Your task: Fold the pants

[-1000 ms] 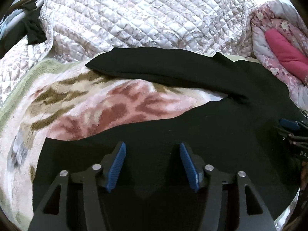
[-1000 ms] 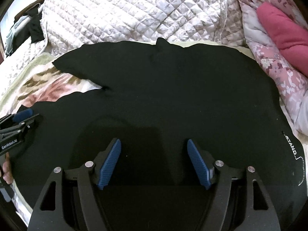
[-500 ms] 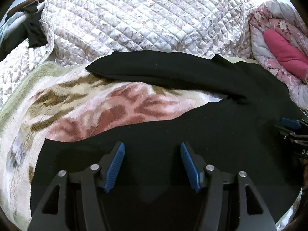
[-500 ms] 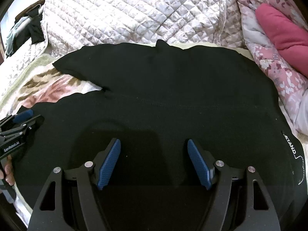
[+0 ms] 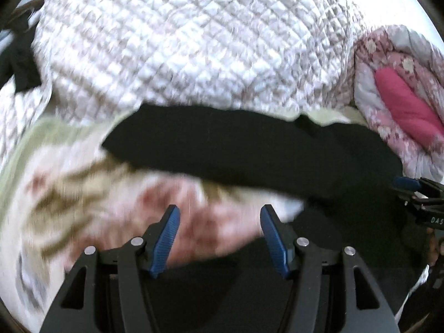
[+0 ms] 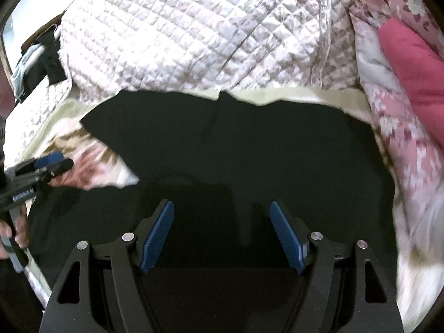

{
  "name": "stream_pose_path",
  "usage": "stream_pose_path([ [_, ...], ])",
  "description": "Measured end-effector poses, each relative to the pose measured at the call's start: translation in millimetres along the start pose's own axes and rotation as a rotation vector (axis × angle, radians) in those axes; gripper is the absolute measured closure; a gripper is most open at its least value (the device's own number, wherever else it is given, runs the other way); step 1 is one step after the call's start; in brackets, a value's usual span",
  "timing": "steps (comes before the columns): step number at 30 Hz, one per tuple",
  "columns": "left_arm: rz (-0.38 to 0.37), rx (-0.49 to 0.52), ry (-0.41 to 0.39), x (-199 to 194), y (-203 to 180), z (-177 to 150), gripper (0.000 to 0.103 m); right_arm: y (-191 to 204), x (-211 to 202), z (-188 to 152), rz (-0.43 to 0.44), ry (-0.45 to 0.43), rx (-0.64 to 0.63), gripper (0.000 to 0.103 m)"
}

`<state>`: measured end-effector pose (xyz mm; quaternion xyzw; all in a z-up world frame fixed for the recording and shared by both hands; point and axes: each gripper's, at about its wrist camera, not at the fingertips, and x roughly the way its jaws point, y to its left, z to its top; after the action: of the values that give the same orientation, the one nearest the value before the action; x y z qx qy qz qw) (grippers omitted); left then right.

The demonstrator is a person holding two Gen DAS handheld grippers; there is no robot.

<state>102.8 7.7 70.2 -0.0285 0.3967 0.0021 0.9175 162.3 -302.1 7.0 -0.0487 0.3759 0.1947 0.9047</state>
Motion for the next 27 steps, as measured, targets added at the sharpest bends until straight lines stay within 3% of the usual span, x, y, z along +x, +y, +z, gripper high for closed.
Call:
stream_pose_path([
  [5,-0.001,0.039,-0.031,30,2,49,0.039,-26,28,38,-0.017,-0.01,-0.036,0.031],
  [9,-0.004,0.053,-0.005,74,6,78,0.039,-46,58,69,-0.024,0.002,-0.063,0.031],
  [17,0.028,0.031,0.076,154,13,101,0.039,-77,125,103,-0.039,0.091,-0.072,0.031],
  [20,0.051,0.057,0.097,172,4,97,0.037,-69,134,103,-0.071,0.13,-0.141,0.031],
  [21,0.078,0.087,0.087,174,-2,94,0.037,-65,136,102,-0.098,0.139,-0.173,0.033],
  [22,0.106,0.116,0.081,175,-7,92,0.037,-60,136,101,-0.128,0.142,-0.201,0.047],
  [23,0.133,0.143,0.077,175,-13,90,0.045,-59,134,101,-0.139,0.138,-0.21,0.065],
  [24,0.153,0.16,0.074,175,-17,89,0.064,-59,131,102,-0.129,0.134,-0.199,0.072],
  [25,0.189,0.173,0.074,175,-20,89,0.074,-59,127,104,-0.112,0.13,-0.181,0.088],
  [26,0.237,0.189,0.076,175,-21,88,0.086,-58,123,104,-0.111,0.125,-0.172,0.092],
  [27,0.233,0.193,0.074,174,-21,88,0.094,-56,117,104,-0.117,0.117,-0.172,0.093],
])
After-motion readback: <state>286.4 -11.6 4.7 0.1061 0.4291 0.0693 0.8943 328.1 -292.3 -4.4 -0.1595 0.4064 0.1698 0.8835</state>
